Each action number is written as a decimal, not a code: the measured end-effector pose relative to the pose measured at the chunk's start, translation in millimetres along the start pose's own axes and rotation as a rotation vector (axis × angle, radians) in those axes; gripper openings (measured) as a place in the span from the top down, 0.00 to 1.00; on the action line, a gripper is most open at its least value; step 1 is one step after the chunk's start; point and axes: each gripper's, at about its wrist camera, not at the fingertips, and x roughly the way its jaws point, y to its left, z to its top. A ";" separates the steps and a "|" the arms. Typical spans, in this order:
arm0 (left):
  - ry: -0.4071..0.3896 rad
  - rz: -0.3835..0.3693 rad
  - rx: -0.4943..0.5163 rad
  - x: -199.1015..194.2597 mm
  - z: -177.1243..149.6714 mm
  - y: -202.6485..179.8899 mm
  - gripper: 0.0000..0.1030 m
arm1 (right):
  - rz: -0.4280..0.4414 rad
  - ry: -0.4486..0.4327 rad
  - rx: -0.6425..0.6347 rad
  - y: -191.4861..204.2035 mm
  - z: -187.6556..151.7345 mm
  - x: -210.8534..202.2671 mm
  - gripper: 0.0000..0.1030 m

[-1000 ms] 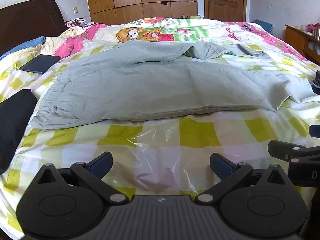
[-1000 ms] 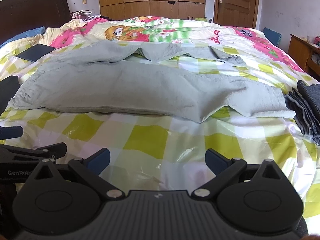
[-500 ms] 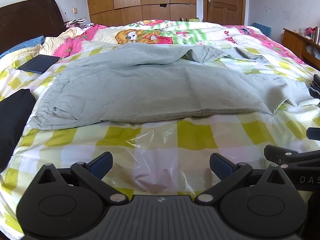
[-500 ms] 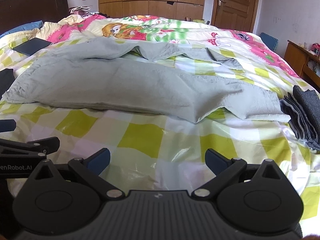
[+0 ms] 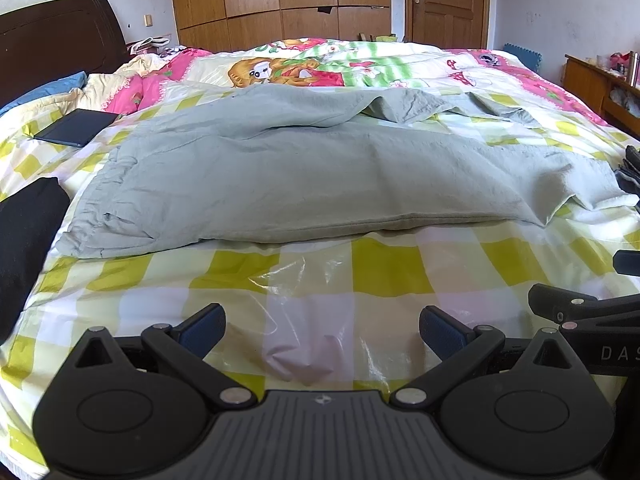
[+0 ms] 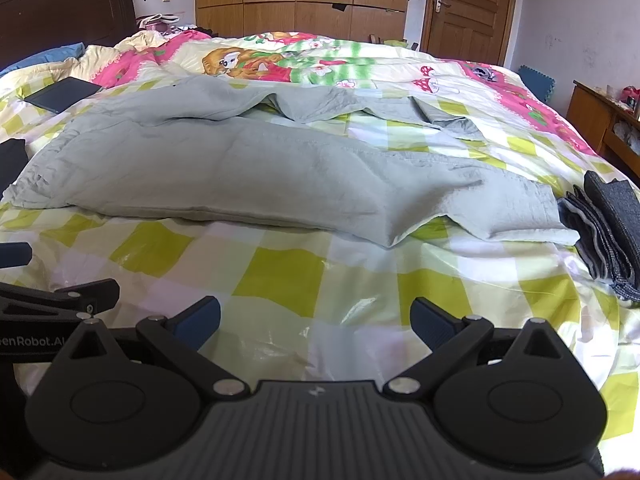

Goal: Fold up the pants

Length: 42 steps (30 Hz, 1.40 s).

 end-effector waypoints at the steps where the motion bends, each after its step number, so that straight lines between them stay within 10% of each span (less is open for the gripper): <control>1: 0.001 0.000 0.000 0.0 0.0 -0.1 0.00 | 0.000 0.000 0.000 0.0 0.1 0.0 0.03; 42: -0.018 0.009 0.027 -1.9 -1.6 -4.3 0.00 | 0.002 0.000 0.002 -0.5 0.2 0.5 0.03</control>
